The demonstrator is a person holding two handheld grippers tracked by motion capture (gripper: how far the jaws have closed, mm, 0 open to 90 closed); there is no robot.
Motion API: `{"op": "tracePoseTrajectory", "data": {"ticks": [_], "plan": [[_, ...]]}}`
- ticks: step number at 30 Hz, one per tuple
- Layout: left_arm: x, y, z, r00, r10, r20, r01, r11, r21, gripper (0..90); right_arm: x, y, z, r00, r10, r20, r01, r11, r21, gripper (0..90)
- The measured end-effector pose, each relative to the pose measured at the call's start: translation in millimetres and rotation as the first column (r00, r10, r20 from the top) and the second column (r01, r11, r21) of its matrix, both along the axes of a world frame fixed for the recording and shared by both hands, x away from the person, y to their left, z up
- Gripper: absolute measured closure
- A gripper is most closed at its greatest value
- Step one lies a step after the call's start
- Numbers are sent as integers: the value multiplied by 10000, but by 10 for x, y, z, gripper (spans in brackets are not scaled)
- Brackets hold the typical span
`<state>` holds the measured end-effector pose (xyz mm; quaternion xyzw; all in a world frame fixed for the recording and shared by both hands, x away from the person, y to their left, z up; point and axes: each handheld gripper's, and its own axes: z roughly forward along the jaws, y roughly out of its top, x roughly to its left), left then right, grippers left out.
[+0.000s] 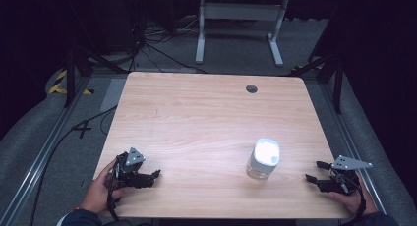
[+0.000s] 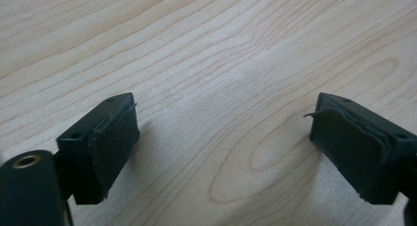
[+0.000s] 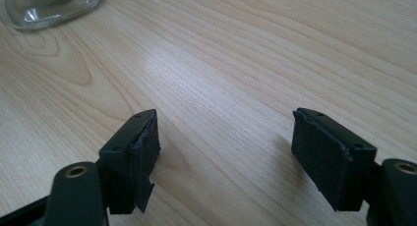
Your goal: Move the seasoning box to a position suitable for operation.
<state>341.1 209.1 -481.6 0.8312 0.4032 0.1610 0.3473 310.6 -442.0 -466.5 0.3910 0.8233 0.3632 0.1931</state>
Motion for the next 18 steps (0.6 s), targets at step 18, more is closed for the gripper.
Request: {"op": "tracePoseTrajectory", "data": {"ticks": [18], "plan": [[102, -134, -1, 9967, -775, -249, 779, 9968, 171, 6, 96, 105, 160, 9993, 88, 371, -87, 10000, -26, 461]]}}
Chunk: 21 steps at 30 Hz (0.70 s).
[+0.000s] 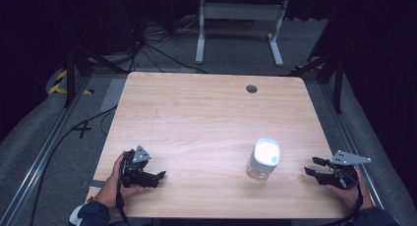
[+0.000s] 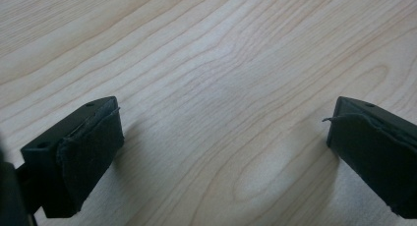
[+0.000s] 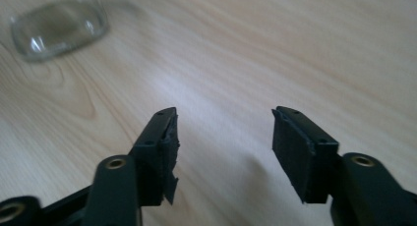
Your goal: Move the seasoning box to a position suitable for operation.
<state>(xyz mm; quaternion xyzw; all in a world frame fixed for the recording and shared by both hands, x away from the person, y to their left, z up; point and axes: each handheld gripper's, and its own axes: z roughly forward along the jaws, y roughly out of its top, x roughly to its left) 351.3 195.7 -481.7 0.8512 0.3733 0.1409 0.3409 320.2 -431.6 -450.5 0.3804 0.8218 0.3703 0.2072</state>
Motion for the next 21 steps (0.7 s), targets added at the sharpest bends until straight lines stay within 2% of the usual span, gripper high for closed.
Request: {"op": "tracePoseTrajectory", "data": {"ticks": [1, 2, 6, 8, 9, 10, 11, 15, 18, 21], "plan": [[0, 0, 0, 10000, 0, 0, 0, 10000, 0, 4, 0, 0, 0, 10000, 0, 0, 0, 10000, 0, 461], [14, -10, -1, 10000, -43, 57, 43, 10000, 1, 4, 18, 21, 45, 9999, 129, 77, -130, 9998, 124, 500], [52, -44, 7, 9994, -355, -64, 355, 9994, -6, 3, 92, 146, 280, 9974, 448, 556, -479, 9973, 552, 650], [82, -79, 2, 9991, -427, 47, 427, 9991, -26, 3, 160, 244, 420, 9949, 638, 785, -701, 9944, 796, 738], [98, -101, 1, 9988, -489, 96, 490, 9988, -12, 3, 182, 277, 463, 9938, 740, 834, -809, 9933, 824, 761], [103, -123, 11, 9983, -575, -72, 575, 9983, 20, 3, 213, 328, 516, 9925, 820, 905, -897, 9923, 853, 784], [116, -148, 3, 9983, -573, 47, 573, 9984, -33, 3, 245, 377, 570, 9908, 967, 944, -1056, 9898, 952, 810], [158, -217, 8, 9973, -728, 23, 728, 9973, -31, 4, 341, 591, 784, 9795, 1499, 1348, -1618, 9834, 824, 872], [164, -301, 9, 9973, -739, 5, 739, 9973, -40, 4, 403, 716, 892, 9723, 1860, 1416, -1988, 9766, 822, 889], [172, -377, 11, 9964, -849, 29, 849, 9964, -43, 4, 477, 883, 977, 9599, 2379, 1484, -2516, 9644, 814, 891]]}}
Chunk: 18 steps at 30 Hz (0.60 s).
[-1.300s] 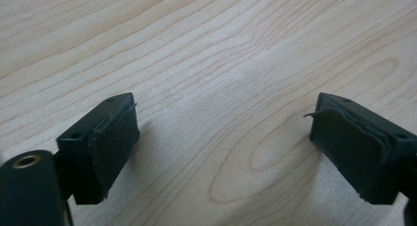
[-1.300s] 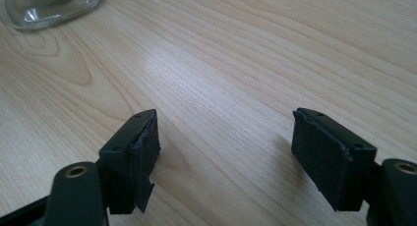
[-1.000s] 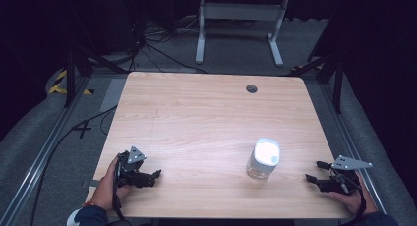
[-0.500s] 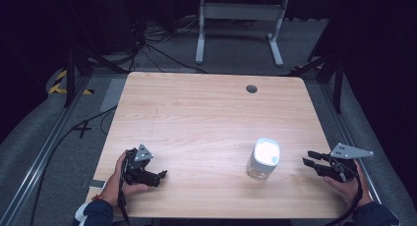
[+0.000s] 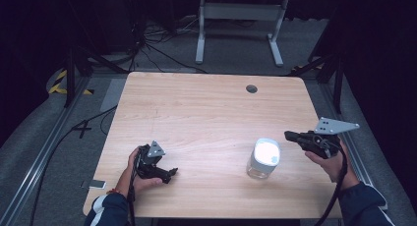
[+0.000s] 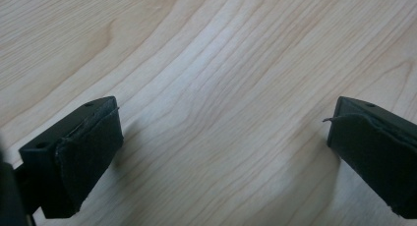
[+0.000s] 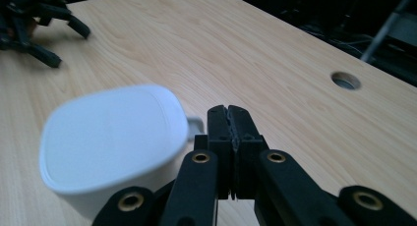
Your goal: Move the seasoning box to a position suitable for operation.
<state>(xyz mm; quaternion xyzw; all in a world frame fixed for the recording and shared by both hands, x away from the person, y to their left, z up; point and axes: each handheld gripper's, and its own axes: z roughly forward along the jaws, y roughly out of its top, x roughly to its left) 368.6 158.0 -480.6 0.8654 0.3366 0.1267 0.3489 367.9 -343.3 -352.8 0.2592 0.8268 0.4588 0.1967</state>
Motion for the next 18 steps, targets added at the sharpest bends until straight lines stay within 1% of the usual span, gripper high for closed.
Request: {"op": "tracePoseTrajectory", "data": {"ticks": [1, 2, 3, 4, 5, 7, 9, 10, 11, 14, 16, 18], "plan": [[6, -2, 1, 10000, -78, 35, 78, 10000, 29, 4, 32, 72, 25, 9998, 196, -37, -197, 9998, -80, 892], [4, -8, -1, 10000, -30, -16, 30, 10000, -15, 4, 48, 116, 35, 9996, 263, -65, -264, 9996, -99, 892], [2, -9, -1, 10000, -8, -27, 8, 10000, -22, 4, 70, 165, 45, 9991, 430, -29, -430, 9990, -118, 893], [3, -9, -1, 10000, -10, -25, 10, 10000, -22, 4, 90, 211, 52, 9981, 617, -84, -618, 9981, -55, 894], [2, -9, -1, 10000, -7, -23, 7, 10000, -21, 4, 101, 259, 55, 9972, 744, -83, -745, 9972, -116, 893], [3, -8, -1, 10000, -33, -10, 33, 10000, -29, 5, 112, 339, 49, 9954, 956, -25, -956, 9952, -221, 894], [-6, -2, 1, 10000, -32, -36, 32, 10000, -10, 7, 112, 393, 11, 9930, 1182, -79, -1184, 9922, -377, 895], [-7, 5, 3, 10000, -70, -5, 70, 10000, 22, 8, 119, 408, -10, 9929, 1188, -108, -1191, 9916, -494, 894], [-9, 9, 7, 10000, -88, -6, 88, 9999, 72, 8, 129, 415, -31, 9926, 1206, -161, -1212, 9914, -495, 894], [-17, 13, 4, 10000, -87, -28, 87, 10000, 34, 9, 153, 411, -78, 9929, 1157, -262, -1171, 9913, -607, 894], [-16, 14, 4, 10000, -88, -33, 88, 10000, 35, 9, 169, 386, -114, 9932, 1121, -326, -1138, 9919, -561, 894], [-16, 15, 7, 9999, -104, -56, 105, 9999, 57, 9, 174, 364, -124, 9928, 1130, -401, -1146, 9927, -389, 894]]}}
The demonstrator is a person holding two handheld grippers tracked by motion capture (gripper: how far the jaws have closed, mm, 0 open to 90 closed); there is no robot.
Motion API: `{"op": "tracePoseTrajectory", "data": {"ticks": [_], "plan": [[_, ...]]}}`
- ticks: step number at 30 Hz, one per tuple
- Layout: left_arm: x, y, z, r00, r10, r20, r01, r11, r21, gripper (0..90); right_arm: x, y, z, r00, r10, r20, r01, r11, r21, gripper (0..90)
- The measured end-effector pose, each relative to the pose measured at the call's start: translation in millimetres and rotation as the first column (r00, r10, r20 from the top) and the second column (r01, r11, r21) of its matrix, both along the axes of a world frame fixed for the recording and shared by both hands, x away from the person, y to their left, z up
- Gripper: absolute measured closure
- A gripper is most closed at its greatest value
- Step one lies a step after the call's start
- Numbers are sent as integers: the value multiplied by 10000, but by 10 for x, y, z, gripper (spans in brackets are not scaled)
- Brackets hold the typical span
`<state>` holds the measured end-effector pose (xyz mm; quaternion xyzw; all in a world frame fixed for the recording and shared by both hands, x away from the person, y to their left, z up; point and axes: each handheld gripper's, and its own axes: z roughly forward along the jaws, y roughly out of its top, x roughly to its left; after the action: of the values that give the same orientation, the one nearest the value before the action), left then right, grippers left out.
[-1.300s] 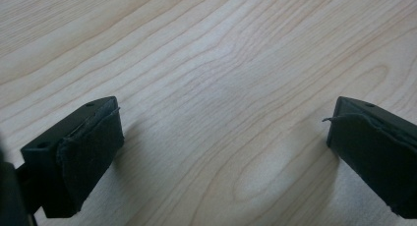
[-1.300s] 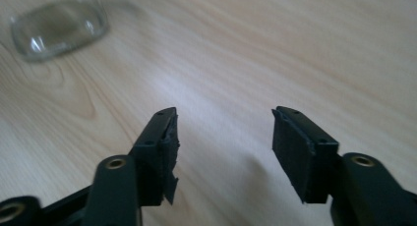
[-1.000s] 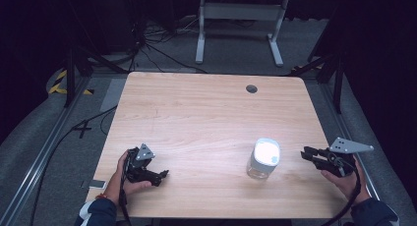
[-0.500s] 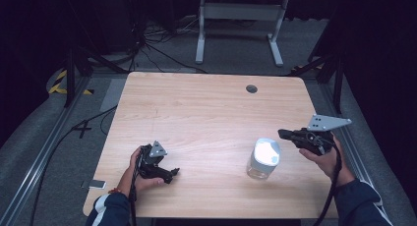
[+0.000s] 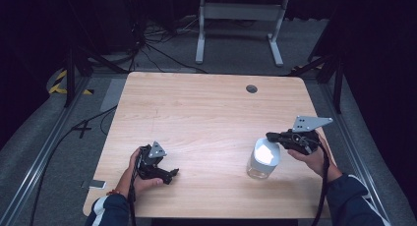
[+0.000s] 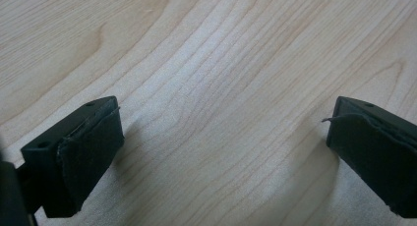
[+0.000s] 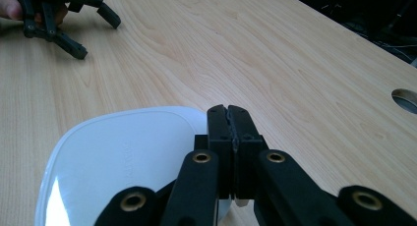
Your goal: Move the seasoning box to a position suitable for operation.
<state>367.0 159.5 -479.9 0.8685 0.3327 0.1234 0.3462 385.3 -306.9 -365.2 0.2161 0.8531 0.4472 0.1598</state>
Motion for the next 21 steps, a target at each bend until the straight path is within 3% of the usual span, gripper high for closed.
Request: {"op": "tracePoseTrajectory", "data": {"ticks": [10, 12, 13, 14, 15, 18, 21], "plan": [[-24, -10, 4, 9998, 188, 77, -187, 9998, -45, 23, 8, -10, -13, 10000, 72, -22, -71, 9999, 120, 896], [-48, -19, 48, 9997, 242, 31, -242, 9997, -15, 112, 13, -12, -14, 10000, 37, -10, -37, 9999, 107, 897], [-48, -29, 65, 9997, 230, 109, -230, 9997, 10, 215, 12, -10, -14, 10000, 40, 9, -40, 9999, 101, 897], [-52, -56, 76, 9993, 320, 197, -320, 9995, 33, 241, 13, -9, -14, 10000, 45, 37, -45, 10000, 81, 897], [-53, -91, 103, 9996, 181, 219, -182, 9998, 47, 207, 14, -9, -14, 10000, 45, 39, -45, 10000, 86, 897], [-71, -215, 196, 9972, -278, 691, 307, 9987, -404, 279, 18, -10, -16, 10000, 17, 8, -17, 9999, 129, 896], [-79, -351, 275, 9931, -689, 952, 737, 9961, -480, 334, 22, -9, -17, 10000, -3, 28, 2, 9999, 140, 897]]}}
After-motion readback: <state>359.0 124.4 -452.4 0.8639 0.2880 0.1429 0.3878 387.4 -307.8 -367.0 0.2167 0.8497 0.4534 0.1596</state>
